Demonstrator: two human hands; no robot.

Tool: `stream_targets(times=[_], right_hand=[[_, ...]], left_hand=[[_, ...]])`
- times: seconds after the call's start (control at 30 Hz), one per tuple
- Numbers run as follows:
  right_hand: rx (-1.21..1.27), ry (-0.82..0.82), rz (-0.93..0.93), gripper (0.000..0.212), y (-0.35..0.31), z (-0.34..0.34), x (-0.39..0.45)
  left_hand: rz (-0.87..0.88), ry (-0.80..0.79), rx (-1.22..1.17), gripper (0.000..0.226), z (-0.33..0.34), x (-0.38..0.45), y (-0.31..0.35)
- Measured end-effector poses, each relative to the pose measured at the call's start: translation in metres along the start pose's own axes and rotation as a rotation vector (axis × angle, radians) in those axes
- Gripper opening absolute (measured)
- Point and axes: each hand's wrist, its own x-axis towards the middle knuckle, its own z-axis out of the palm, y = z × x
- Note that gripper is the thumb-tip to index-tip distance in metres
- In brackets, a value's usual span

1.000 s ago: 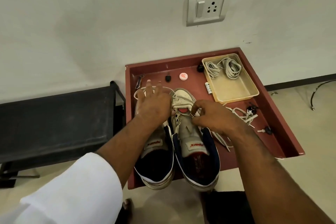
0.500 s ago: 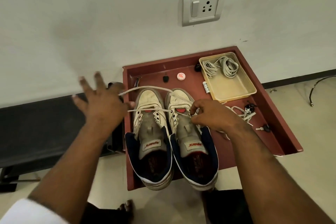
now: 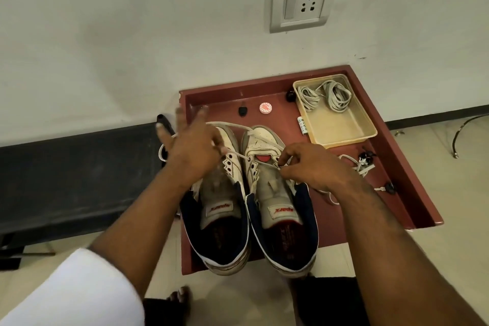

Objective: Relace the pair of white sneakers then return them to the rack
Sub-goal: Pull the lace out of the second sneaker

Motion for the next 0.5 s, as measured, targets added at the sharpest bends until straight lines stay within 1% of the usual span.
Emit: stream_targets(times=[0.1, 0.13, 0.17, 0.2, 0.27, 0.3, 0.33, 0.4, 0.5], right_hand=[[0.029, -0.004, -0.002, 0.014, 0.003, -0.001, 0.0], [0.029, -0.002, -0.002, 0.014, 0.003, -0.001, 0.001], [0.024, 0.001, -0.005, 0.014, 0.003, 0.0, 0.001], [0.017, 0.006, -0.007, 0.014, 0.002, 0.002, 0.002], [0.017, 0.017, -0.002, 0.014, 0.0, 0.003, 0.001], [0.02, 0.02, 0.002, 0.014, -0.001, 0.003, 0.002], [0.023, 0.022, 0.002, 0.014, -0.001, 0.003, 0.002], [0.029, 0.026, -0.001, 0.014, 0.0, 0.003, 0.002], [0.017, 0.034, 0.02, 0.014, 0.001, 0.002, 0.001]], left_hand=[[-0.256, 0.245, -0.064, 0.008, -0.026, -0.019, -0.048], [-0.318, 0.274, -0.083, 0.008, -0.029, -0.026, -0.059], [-0.346, 0.254, -0.069, 0.004, -0.029, -0.032, -0.064], [-0.34, 0.198, -0.014, 0.011, -0.025, -0.035, -0.062], [-0.217, 0.084, 0.06, 0.044, -0.013, -0.031, -0.045], [-0.135, 0.049, 0.05, 0.055, -0.008, -0.025, -0.032], [-0.052, 0.024, 0.032, 0.056, -0.004, -0.019, -0.016], [0.066, -0.043, 0.052, 0.04, 0.006, -0.009, 0.013], [0.133, -0.148, 0.141, 0.03, 0.023, 0.003, 0.038]])
